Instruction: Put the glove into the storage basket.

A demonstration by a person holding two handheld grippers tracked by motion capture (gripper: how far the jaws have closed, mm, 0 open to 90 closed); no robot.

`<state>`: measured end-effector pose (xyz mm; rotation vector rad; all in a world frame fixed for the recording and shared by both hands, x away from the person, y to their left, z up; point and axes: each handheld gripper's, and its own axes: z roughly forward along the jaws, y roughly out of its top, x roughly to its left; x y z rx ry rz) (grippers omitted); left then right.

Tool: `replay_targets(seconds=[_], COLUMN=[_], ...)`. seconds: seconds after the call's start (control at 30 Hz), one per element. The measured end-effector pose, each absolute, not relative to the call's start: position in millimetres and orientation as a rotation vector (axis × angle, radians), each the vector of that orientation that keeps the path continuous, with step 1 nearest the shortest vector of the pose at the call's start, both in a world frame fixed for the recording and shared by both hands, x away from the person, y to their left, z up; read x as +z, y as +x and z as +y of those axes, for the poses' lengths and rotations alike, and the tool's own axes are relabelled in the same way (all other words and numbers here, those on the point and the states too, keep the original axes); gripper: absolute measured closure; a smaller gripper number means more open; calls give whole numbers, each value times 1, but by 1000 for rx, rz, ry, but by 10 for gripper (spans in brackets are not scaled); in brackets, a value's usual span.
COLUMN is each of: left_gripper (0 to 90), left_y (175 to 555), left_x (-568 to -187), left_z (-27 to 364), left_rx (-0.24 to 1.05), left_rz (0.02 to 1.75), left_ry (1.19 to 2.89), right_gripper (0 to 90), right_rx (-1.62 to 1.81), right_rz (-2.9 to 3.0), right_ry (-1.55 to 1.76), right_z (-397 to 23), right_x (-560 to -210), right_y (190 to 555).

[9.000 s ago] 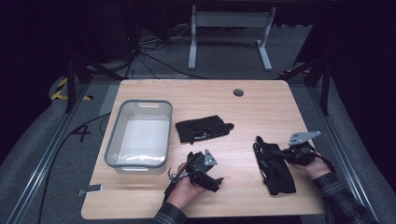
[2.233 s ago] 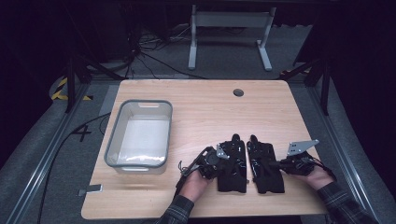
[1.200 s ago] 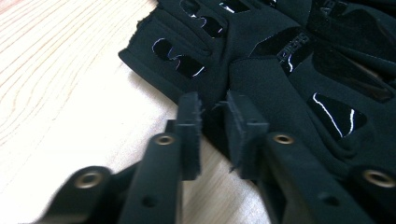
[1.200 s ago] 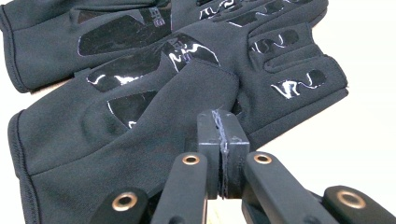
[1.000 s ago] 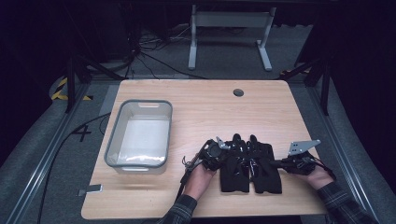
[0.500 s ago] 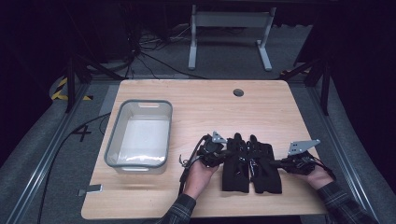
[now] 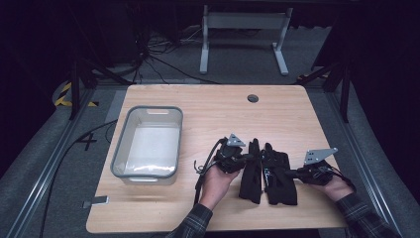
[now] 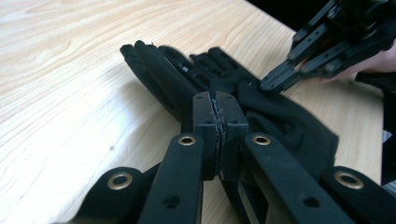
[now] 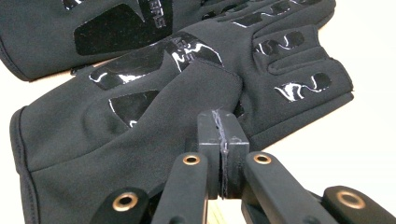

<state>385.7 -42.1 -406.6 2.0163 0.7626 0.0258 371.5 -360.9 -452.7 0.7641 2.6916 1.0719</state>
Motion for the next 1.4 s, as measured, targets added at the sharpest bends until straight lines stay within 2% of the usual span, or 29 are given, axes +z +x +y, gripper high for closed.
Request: replay_targets(seconds=[0.6,1.4], left_gripper=[887,887], left_y=[391,406], left_x=[-398,-410], left_z=[-53,-78], left_rx=[-3,-42], left_rz=[736,741], left_ry=[1985,1988], right_gripper=[900,900], right_rx=[1089,1139], right_rz=[2711,2724], right_ry=[706,629], right_z=[-334,-297], right_x=[-454,-457], right_y=[382,400])
